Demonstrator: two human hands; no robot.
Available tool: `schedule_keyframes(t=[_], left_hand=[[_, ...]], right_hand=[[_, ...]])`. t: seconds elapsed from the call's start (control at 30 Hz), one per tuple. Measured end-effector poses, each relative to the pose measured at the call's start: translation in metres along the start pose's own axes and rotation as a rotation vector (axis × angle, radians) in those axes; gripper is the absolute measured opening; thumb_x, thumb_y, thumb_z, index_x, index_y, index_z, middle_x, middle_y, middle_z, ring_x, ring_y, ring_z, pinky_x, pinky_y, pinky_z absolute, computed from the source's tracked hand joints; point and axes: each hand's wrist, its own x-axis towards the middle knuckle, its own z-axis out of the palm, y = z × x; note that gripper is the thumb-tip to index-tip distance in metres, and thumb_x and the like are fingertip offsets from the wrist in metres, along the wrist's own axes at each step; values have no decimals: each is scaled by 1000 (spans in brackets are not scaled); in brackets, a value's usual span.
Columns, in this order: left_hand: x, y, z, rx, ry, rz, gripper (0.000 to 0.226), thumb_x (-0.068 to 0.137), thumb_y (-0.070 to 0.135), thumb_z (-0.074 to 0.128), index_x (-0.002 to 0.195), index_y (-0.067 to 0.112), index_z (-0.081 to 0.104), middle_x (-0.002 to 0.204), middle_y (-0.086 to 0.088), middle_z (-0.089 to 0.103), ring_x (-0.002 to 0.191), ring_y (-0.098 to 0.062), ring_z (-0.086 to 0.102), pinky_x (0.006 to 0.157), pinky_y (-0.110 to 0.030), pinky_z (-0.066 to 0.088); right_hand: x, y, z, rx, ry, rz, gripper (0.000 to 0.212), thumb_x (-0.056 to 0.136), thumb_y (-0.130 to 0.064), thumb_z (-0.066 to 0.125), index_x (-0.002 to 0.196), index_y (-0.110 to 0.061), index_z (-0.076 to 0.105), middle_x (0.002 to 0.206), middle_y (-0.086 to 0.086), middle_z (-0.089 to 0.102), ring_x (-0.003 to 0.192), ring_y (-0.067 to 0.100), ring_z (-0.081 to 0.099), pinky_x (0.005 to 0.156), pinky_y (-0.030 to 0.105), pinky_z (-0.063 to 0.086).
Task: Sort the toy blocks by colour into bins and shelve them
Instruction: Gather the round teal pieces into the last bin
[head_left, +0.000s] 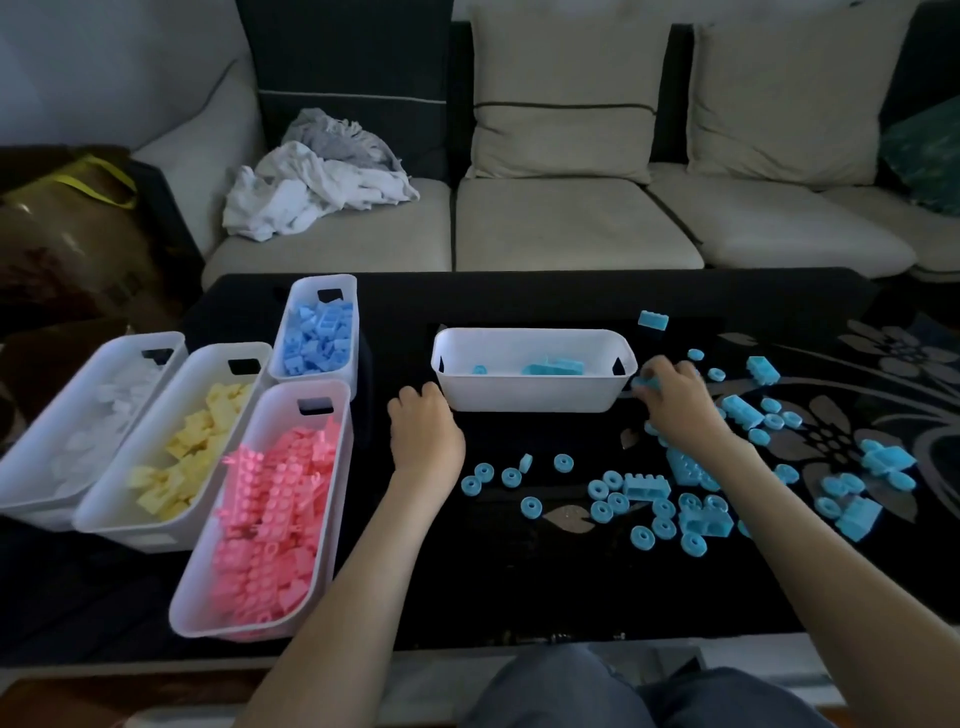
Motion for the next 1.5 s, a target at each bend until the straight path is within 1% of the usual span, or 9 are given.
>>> schedule_keyframes(t=[0.2, 0.33, 0.43, 0.53, 0.63, 0.73, 0.93, 1.27, 1.5], left_hand=[[5, 22, -22, -119, 301, 125, 24, 92, 6, 52, 116, 7, 51, 118, -12, 50, 108, -25, 46, 89, -33, 46], [18, 37, -13, -164, 145, 302, 26, 97, 11, 47, 123, 10, 51, 124, -7, 51, 114, -19, 46, 91, -26, 41], [22, 39, -5, -165, -4, 315, 30, 99, 9, 42, 127, 12, 53, 129, -6, 53, 118, -17, 49, 95, -26, 41], [11, 33, -9, -158, 126, 402, 31, 99, 12, 43, 128, 12, 53, 134, -4, 49, 127, -19, 40, 101, -30, 34], [-12, 22, -19, -201, 245, 424, 29, 96, 18, 49, 123, 10, 53, 127, -7, 50, 115, -19, 44, 87, -23, 37], [-39, 12, -14, -109, 49, 411, 45, 92, 43, 51, 125, 12, 45, 124, -8, 43, 111, -22, 40, 87, -28, 38], [-64, -2, 7, 174, -360, 481, 74, 88, 66, 37, 148, 30, 15, 155, -5, 7, 141, -27, 12, 113, -45, 13], [-68, 1, 26, 158, -258, 603, 45, 101, 41, 32, 140, 20, 34, 137, -6, 32, 126, -25, 32, 106, -37, 25], [-68, 0, 30, 160, -137, 595, 34, 99, 42, 36, 125, 21, 43, 121, -3, 41, 109, -20, 40, 92, -33, 32]], right_hand=[[5, -45, -23, 218, 172, -110, 23, 97, -19, 48, 119, -11, 50, 110, 3, 37, 96, 19, 41, 81, 28, 33], [4, -72, -9, 172, 29, -246, 25, 96, -20, 50, 120, -14, 50, 115, 3, 42, 108, 19, 42, 86, 26, 34], [3, -76, -3, 12, -102, -214, 38, 96, -28, 49, 133, -24, 43, 139, 3, 38, 130, 24, 32, 103, 39, 30], [-9, -75, -9, -80, -96, -241, 44, 97, -35, 46, 140, -30, 36, 146, -2, 31, 134, 24, 25, 107, 45, 24], [-38, -65, -16, -25, -53, -299, 50, 95, -35, 47, 142, -28, 33, 145, -3, 33, 129, 23, 30, 105, 43, 25], [-70, -47, -18, -75, -209, -336, 61, 92, -50, 46, 145, -33, 22, 147, -7, 27, 131, 19, 27, 107, 41, 23], [-114, -22, -13, -417, -480, -372, 79, 86, -69, 36, 148, -40, -4, 157, -8, 7, 144, 17, 8, 115, 41, 7], [-97, -30, 14, -612, -190, -518, 47, 100, -44, 26, 141, -23, 30, 131, 3, 43, 119, 25, 42, 95, 37, 37], [-78, -39, 20, -525, -254, -415, 41, 98, -45, 34, 126, -16, 38, 119, 8, 46, 103, 29, 58, 79, 39, 50]])
